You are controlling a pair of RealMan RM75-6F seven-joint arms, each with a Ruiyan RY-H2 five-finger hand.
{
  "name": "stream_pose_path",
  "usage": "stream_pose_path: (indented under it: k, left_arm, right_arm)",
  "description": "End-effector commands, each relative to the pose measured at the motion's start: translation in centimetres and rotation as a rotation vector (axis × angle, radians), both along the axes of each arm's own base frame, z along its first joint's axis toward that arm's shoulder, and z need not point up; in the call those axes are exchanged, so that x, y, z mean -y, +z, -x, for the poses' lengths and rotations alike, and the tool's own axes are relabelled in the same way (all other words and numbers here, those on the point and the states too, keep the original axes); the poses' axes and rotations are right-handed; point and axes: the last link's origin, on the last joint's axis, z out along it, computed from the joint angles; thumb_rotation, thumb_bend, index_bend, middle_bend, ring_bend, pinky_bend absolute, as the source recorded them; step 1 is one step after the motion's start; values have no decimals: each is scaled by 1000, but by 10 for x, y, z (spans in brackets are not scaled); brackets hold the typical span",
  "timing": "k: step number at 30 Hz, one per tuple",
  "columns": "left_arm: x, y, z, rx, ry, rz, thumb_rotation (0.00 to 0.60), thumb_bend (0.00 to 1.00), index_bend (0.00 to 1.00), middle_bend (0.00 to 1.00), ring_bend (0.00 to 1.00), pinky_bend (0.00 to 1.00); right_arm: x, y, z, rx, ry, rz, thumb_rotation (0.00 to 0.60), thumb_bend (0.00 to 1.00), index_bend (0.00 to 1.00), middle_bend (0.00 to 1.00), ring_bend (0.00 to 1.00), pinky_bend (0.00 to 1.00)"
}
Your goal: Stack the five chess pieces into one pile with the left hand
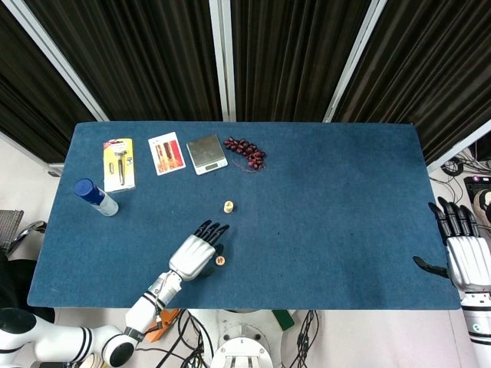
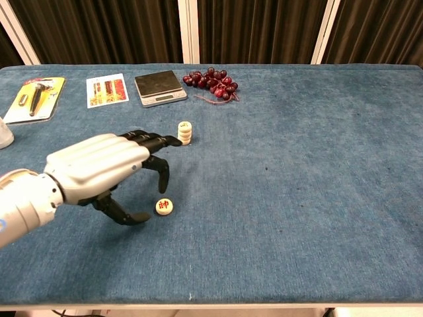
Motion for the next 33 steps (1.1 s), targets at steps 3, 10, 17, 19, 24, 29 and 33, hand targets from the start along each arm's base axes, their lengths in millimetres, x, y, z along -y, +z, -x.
stream_pose_path:
  k: [3, 10, 17, 19, 24, 29, 33]
  left_arm:
    - [-2, -6, -4, -3, 3, 3, 600, 269, 429, 0, 0, 0]
    - [-4, -12, -4, -18, 12, 7, 600, 269, 429, 0, 0, 0]
    - [-5, -14, -3, -23, 21, 10, 600, 291, 429, 0, 0, 0]
    - [-5, -14, -3, -26, 22, 12, 600, 297, 429, 0, 0, 0]
    - [-4, -16, -2, -22, 29, 27, 600, 318, 432, 0, 0, 0]
    - [-5, -16, -3, -14, 25, 25, 600, 379, 481, 0, 0, 0]
    - [-7, -10, -5, 12, 33, 18, 600, 387, 488, 0, 0, 0]
  right_arm:
    - [-1, 0, 0, 1, -1, 1, 600, 57, 0, 0, 0, 0]
    - [-2, 1, 2, 2, -6, 2, 600, 57, 0, 0, 0, 0]
    - [-3, 1, 2, 3, -7, 3, 600, 56, 0, 0, 0, 0]
    - [-3, 0, 2, 2, -8, 2, 600, 57, 0, 0, 0, 0]
    - [-3, 0, 2, 2, -10, 3, 600, 56, 0, 0, 0, 0]
    - [-3, 0, 3, 1, -12, 2, 600, 57, 0, 0, 0, 0]
    - [-3, 1, 3, 1, -11, 4, 600, 56, 0, 0, 0, 0]
